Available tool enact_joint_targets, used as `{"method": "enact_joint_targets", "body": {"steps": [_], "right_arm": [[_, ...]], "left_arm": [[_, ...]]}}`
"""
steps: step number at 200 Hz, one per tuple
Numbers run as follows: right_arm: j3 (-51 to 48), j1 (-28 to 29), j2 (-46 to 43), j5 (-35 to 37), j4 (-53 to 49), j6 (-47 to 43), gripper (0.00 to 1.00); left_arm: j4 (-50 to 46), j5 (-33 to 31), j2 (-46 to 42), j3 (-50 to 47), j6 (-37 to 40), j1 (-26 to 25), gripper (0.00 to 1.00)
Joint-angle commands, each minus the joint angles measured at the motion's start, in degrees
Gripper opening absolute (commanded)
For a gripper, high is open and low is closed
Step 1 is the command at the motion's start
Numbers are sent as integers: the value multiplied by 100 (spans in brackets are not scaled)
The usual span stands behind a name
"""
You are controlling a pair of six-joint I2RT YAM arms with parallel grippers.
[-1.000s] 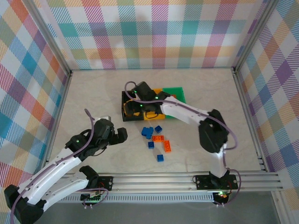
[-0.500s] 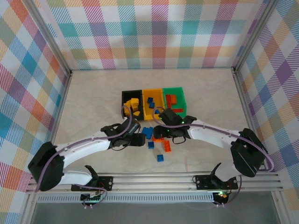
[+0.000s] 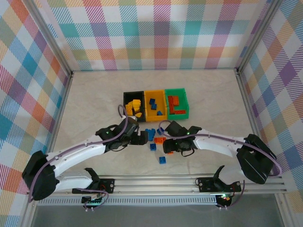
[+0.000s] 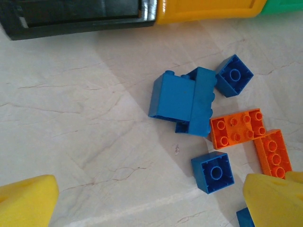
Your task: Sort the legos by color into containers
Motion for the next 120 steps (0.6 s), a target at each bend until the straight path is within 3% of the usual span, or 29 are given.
{"method": "enact_joint_targets", "body": {"steps": [1, 68, 120], "right_arm": [[156, 135, 306, 76, -206, 23, 79], [630, 301, 1311, 453, -445, 29, 68], [558, 301, 1352, 473, -180, 10, 43]], "left_arm": [[-360, -318, -312, -251, -163, -45, 100], [-420, -470, -328, -319, -259, -45, 100], [-395, -452, -286, -320, -253, -42, 100]]}}
